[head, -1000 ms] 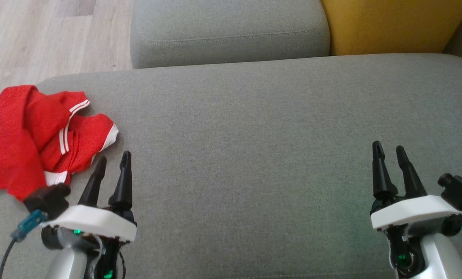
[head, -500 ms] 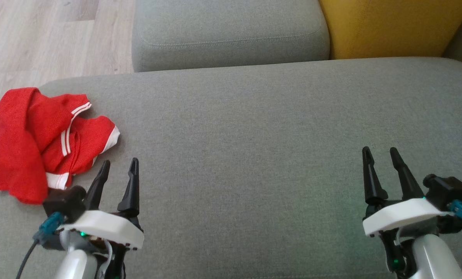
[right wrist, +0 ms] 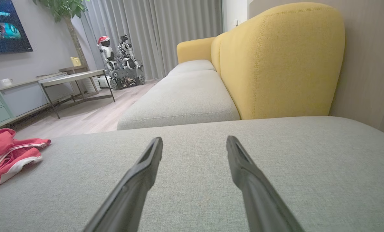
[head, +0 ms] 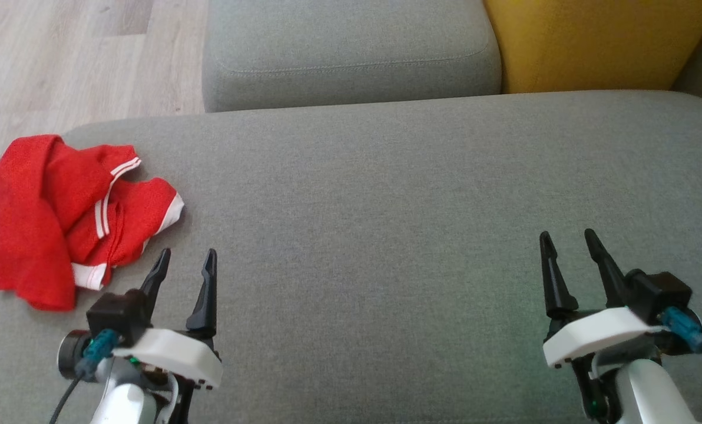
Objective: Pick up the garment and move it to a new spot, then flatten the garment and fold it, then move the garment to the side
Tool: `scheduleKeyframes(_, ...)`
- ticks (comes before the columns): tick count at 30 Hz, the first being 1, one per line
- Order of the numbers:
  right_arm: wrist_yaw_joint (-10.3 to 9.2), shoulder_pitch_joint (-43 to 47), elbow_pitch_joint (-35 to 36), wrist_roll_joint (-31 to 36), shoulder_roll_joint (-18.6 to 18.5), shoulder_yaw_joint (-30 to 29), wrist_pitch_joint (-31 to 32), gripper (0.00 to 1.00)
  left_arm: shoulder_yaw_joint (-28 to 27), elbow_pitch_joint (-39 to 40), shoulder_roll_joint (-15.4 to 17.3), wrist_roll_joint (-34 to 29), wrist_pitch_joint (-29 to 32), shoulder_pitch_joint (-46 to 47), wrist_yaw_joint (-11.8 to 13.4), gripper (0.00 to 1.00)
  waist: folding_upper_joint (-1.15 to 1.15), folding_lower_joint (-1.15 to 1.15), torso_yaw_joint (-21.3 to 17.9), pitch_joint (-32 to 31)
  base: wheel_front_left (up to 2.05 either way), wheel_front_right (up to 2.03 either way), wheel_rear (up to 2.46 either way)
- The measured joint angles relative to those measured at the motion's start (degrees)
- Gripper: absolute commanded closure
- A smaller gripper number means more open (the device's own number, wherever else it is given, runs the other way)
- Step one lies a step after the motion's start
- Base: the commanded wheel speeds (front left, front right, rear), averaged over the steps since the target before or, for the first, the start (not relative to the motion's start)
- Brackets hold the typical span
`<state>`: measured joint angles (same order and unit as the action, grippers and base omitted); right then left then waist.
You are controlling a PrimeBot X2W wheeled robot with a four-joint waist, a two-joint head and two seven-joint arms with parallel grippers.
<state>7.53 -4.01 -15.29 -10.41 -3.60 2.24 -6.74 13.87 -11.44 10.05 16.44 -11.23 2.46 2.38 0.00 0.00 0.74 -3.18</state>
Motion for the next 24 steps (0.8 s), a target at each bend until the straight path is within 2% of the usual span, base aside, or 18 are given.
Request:
scheduleKeyframes(18,0.00,0.0,-1.5,5.7,0.8,-0.6,-0.7,0.00,-1.4,-5.0,-1.1,-6.8,-3.1,0.0,-0.4,0.00,0.00,0.00,0.2,-0.6,0.00,0.00,0.00)
scheduleKeyframes(24,0.00,0.0,-1.9,4.5,0.8,-0.6,-0.5,0.00,-2.0,-7.3,-1.5,-6.7,-3.1,0.0,-0.5,0.00,0.00,0.00,0.2,-0.6,0.00,0.00,0.00)
